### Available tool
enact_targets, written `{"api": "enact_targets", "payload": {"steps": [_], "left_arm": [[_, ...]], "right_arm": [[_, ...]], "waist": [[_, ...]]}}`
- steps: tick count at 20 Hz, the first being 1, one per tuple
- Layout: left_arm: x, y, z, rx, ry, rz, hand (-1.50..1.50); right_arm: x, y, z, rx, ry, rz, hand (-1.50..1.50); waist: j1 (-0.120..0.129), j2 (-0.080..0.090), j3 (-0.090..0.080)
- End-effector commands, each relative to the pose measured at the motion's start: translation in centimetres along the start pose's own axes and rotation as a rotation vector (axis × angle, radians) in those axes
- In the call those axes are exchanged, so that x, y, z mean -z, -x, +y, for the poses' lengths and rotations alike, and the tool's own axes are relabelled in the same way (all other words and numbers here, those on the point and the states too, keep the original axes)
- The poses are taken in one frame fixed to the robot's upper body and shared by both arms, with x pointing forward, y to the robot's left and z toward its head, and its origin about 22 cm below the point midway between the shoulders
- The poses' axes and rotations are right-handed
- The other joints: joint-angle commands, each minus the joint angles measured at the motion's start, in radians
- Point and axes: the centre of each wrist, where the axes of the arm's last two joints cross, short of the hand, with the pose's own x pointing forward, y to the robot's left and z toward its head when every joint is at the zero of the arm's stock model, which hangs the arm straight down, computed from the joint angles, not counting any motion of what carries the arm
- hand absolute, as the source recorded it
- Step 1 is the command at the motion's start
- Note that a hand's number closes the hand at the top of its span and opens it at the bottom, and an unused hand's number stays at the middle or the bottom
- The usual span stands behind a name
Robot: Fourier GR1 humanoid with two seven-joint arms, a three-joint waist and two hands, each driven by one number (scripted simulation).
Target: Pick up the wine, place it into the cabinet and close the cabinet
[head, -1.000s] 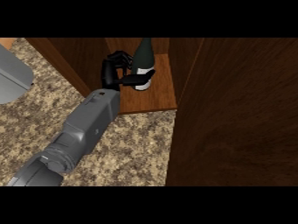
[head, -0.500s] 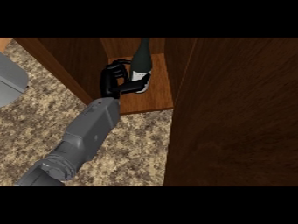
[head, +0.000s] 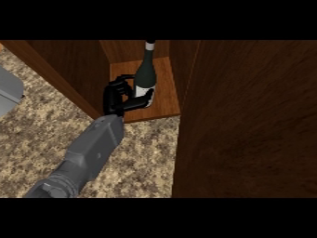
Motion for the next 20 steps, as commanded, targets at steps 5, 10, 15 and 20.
{"api": "enact_targets", "payload": {"steps": [5, 10, 15, 20], "left_arm": [[-1.6, 2.1, 1.7, 0.011, -0.017, 0.03, 1.5], [-1.1, 1.4, 1.0, 0.048, -0.036, 0.01, 1.5], [-0.4, 0.4, 0.1, 0.046, -0.024, -0.011, 1.5], [0.2, -0.6, -0.8, 0.044, -0.063, -0.006, 1.5]], "right_arm": [[-1.3, -0.5, 0.3, 0.022, -0.046, -0.022, -1.5], [0.8, 0.5, 0.0, 0.023, -0.03, 0.004, -1.5], [0.4, 0.5, -0.2, 0.026, -0.032, -0.012, -1.5], [-0.1, -0.1, 0.2, 0.047, -0.04, -0.015, -1.5]], "waist": [[-0.031, -0.006, -0.001], [-0.017, 0.004, -0.001], [-0.024, 0.006, -0.001], [-0.048, -0.001, -0.001]]}}
